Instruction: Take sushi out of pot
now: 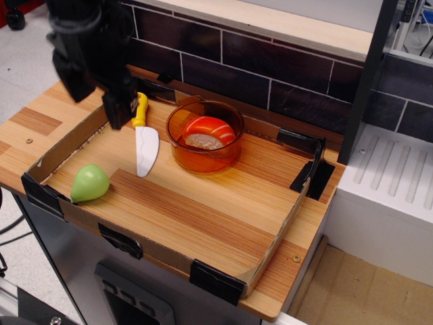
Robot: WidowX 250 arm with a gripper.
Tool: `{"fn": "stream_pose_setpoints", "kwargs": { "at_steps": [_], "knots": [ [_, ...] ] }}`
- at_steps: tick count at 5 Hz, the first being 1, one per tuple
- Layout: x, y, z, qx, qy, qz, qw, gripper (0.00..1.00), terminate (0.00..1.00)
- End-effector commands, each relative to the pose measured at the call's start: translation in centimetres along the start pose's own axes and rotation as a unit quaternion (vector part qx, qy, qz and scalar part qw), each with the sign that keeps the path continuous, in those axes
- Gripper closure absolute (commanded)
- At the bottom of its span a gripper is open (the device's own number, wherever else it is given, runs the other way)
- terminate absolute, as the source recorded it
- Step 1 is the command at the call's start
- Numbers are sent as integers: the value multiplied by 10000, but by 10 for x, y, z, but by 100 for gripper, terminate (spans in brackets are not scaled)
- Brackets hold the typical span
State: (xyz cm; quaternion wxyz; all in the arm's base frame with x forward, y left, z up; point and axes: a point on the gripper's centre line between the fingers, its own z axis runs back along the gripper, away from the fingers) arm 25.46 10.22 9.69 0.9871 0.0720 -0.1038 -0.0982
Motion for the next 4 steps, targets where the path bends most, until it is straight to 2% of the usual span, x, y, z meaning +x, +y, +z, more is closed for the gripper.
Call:
{"fn": "stream_pose_setpoints", "kwargs": {
  "at_steps": [1, 2, 3, 4],
  "knots": [
    [49, -6, 29, -176, -258, -1662, 9856, 0, 0],
    [64, -24, 25, -64, -170, -2538, 9671, 0, 0],
    [74, -35, 19, -218, -101, -2867, 9577, 0, 0],
    [79, -47, 4, -519, 74, -3308, 9422, 0, 0]
  ]
}}
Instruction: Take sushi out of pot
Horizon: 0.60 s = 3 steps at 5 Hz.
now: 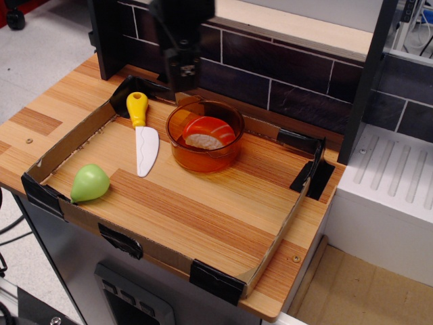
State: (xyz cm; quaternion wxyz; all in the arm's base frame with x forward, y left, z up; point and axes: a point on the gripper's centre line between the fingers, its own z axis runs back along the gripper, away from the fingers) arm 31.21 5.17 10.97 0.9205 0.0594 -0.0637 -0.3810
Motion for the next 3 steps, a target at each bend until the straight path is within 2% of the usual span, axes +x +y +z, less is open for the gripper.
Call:
{"fn": "stream_pose_setpoints", "kwargs": {
  "at_steps": [1, 2, 3],
  "knots": [
    [23, -10, -25, -209, 139, -842, 9961, 0, 0],
    [27, -19, -40, -228, 200, -963, 9949, 0, 0],
    [31, -18, -45, -222, 179, -965, 9949, 0, 0]
  ]
}}
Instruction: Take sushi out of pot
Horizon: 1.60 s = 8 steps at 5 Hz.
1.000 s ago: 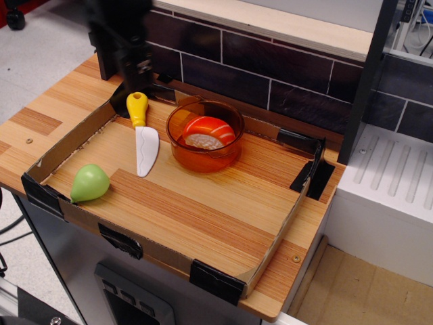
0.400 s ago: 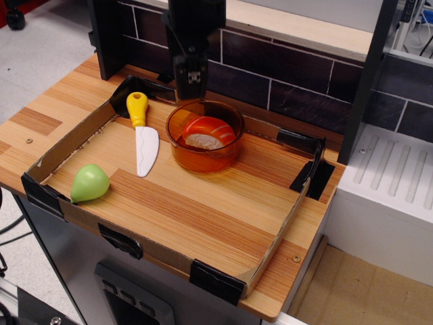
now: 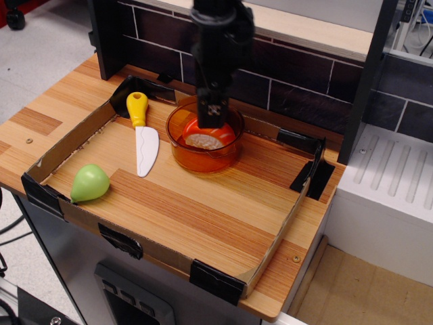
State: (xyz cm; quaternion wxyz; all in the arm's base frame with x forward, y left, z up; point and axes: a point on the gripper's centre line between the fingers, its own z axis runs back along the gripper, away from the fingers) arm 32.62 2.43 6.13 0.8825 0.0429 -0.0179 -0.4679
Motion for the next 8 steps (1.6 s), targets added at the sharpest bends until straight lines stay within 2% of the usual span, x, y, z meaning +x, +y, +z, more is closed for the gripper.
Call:
{"fn": "stream_pose_setpoints", "kwargs": {
  "at_steps": [1, 3, 4, 6, 7, 8],
  "knots": [
    [7, 0, -6, 165, -53, -78, 9998, 0, 0],
    [1, 5, -24, 238, 90, -89, 9996, 0, 0],
    [0, 5, -31, 176, 146, -98, 9997, 0, 0],
    [-2, 4, -35, 140, 190, -19, 9997, 0, 0],
    [-2, 8, -30, 164, 89, 101, 9998, 100, 0],
    [-5, 13, -10, 441, -64, 230, 9987, 100, 0]
  ]
}}
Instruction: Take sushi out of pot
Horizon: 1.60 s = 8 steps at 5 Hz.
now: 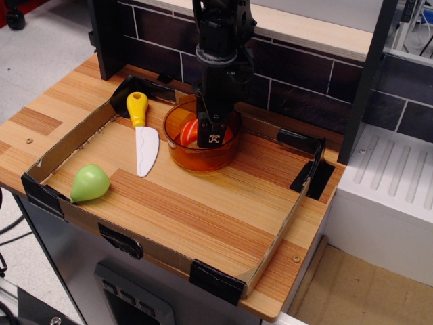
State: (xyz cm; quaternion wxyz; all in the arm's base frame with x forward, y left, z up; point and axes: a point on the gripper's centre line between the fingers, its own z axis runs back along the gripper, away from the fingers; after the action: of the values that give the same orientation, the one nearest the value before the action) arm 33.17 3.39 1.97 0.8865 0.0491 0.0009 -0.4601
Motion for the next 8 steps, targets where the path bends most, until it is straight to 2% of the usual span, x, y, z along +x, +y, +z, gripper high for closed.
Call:
{"fn": "stream_pose_setpoints", "kwargs": {
  "at_steps": [1, 2, 3, 4, 5, 8],
  "knots": [
    [-6, 13, 70, 805, -574, 390, 9943, 100, 0],
    [-12, 8, 104, 1027, -809, 515, 9901, 100, 0],
    [-15, -23, 104, 684, -691, 148, 9952, 100, 0],
    [-25, -59, 93, 585, -705, -371, 9951, 100, 0],
    [-30, -91, 71, 535, -542, -804, 9939, 100, 0],
    [-8, -114, 22, 142, -135, -918, 9956, 100, 0]
  ]
}}
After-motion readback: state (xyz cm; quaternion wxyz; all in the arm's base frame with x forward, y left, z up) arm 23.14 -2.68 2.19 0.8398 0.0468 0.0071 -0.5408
